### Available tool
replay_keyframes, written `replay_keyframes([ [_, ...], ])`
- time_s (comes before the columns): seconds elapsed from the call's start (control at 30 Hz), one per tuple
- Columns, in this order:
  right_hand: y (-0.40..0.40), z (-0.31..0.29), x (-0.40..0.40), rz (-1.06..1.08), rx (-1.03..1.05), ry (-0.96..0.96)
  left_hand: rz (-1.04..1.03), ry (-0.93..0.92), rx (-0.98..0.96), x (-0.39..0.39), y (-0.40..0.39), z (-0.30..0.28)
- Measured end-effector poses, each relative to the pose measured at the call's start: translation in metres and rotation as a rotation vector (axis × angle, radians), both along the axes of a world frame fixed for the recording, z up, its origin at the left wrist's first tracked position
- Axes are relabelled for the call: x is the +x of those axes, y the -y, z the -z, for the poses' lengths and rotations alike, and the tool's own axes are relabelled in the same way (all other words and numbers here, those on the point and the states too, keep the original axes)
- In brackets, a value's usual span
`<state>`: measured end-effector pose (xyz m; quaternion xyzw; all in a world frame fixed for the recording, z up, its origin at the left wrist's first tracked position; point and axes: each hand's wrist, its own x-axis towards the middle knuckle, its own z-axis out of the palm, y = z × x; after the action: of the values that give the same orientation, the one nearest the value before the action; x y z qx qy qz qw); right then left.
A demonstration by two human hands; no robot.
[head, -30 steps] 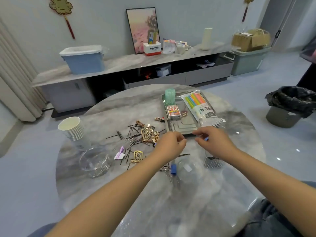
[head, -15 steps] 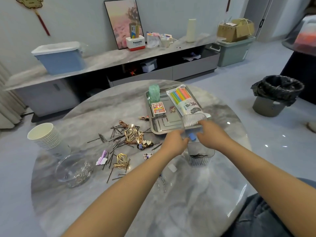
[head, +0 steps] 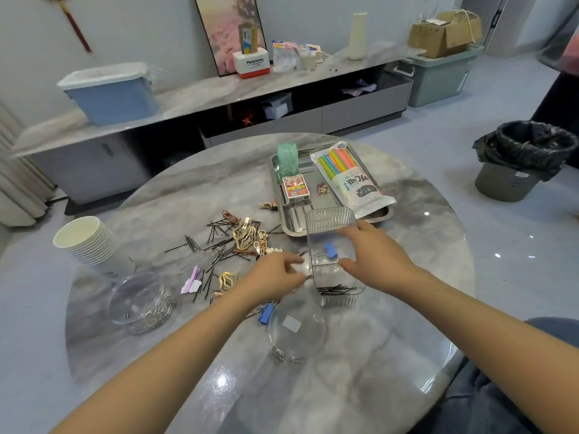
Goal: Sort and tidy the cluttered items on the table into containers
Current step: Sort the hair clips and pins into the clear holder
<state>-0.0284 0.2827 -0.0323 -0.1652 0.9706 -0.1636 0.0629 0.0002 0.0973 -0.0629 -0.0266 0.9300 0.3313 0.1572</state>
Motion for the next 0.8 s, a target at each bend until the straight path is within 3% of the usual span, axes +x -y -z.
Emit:
replay_keyframes([
  [0.1, 0.005, 0.003, 0.003, -0.037, 0.18, -0.127, 0.183, 0.078, -0.337, 0.015, 0.021, 0.007],
  [0.17, 0.011, 0.005, 0.006, -0.081, 0.205, -0.155, 0.233, 0.131, -0.409, 0.023, 0.029, 0.015],
  [0.33, 0.024, 0.008, 0.012, -0.188, 0.148, -0.092, 0.242, 0.08, -0.357, 0.026, 0.037, 0.025],
  [0.8, 0.025, 0.014, 0.015, -0.178, 0.014, -0.072, 0.371, 0.027, -0.382, 0.029, 0.049, 0.03],
])
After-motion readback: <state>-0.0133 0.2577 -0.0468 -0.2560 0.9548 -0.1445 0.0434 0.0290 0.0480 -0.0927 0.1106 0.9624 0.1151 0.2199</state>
